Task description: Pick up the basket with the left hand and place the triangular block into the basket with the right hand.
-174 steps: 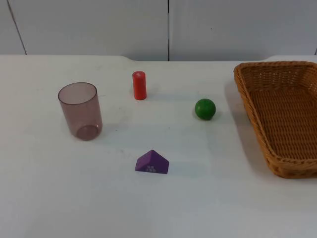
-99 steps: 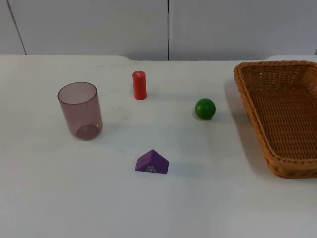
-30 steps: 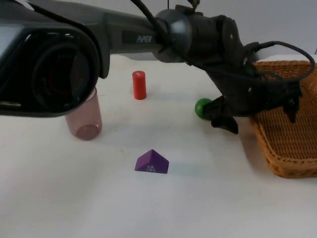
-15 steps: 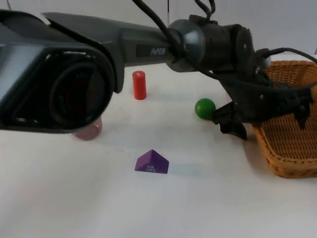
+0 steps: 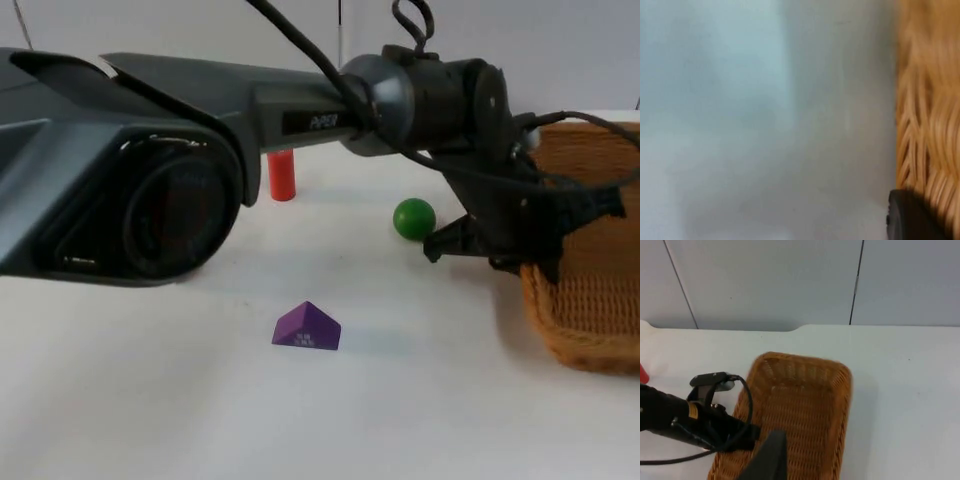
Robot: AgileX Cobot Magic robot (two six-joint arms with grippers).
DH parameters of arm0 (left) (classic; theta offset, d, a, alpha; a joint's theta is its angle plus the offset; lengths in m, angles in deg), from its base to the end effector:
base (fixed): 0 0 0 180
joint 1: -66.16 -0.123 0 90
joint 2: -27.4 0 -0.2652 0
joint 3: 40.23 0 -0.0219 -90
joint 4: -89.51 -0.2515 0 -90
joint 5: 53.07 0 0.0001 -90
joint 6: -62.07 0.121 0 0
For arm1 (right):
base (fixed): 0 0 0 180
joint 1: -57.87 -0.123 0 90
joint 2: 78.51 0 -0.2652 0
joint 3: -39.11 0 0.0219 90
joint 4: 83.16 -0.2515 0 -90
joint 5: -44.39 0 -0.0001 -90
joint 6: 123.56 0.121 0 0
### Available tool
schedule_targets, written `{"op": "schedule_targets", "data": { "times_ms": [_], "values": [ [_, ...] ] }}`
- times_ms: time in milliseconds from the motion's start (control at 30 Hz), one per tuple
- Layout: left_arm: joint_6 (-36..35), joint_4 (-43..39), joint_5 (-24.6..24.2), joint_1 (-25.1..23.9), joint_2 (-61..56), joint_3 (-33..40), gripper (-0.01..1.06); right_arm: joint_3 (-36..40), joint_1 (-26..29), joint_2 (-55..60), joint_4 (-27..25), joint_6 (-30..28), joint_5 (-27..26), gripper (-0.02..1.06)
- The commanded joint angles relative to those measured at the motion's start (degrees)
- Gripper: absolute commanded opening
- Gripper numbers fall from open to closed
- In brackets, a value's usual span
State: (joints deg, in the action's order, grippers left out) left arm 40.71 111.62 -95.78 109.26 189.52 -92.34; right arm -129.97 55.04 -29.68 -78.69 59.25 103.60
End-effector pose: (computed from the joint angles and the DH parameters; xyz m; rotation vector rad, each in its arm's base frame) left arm 0.3831 -0.4009 0.0370 0.2219 2.8106 -0.7593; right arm 0.1375 -0.0013 0.4098 -0.0008 2.0738 -0.0337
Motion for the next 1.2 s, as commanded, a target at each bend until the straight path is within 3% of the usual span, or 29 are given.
{"op": "schedule_targets", "data": {
  "times_ms": [0, 467, 567, 667, 1033, 1167],
  "values": [
    [0.0, -1.2, -1.4, 0.3, -0.5, -0.2, 0.0, -0.5, 0.3, -0.1, -0.1, -0.6, 0.2, 1.04],
    [1.6, -3.1, -9.7, -0.2, -11.0, -0.2, 0.0, -0.5, 0.3, -0.1, -0.1, -0.6, -0.2, 1.04],
    [1.6, -3.3, -16.4, -1.3, -14.2, -0.2, 0.0, -0.5, 0.3, -0.1, -0.1, -0.6, -0.3, 1.04],
    [2.9, -2.4, -19.2, -2.0, -16.3, -0.2, 0.0, -0.5, 0.3, -0.1, -0.3, -0.7, -0.4, 1.04],
    [7.1, -4.1, -23.5, -6.8, -25.4, 0.5, 0.0, -0.5, 0.3, -0.1, -1.1, -0.7, -1.3, 1.04],
    [7.6, -8.7, -25.1, -9.0, -27.8, 0.5, 0.0, -0.5, 0.3, -0.1, -2.8, -0.7, -2.6, 1.04]
  ]
}}
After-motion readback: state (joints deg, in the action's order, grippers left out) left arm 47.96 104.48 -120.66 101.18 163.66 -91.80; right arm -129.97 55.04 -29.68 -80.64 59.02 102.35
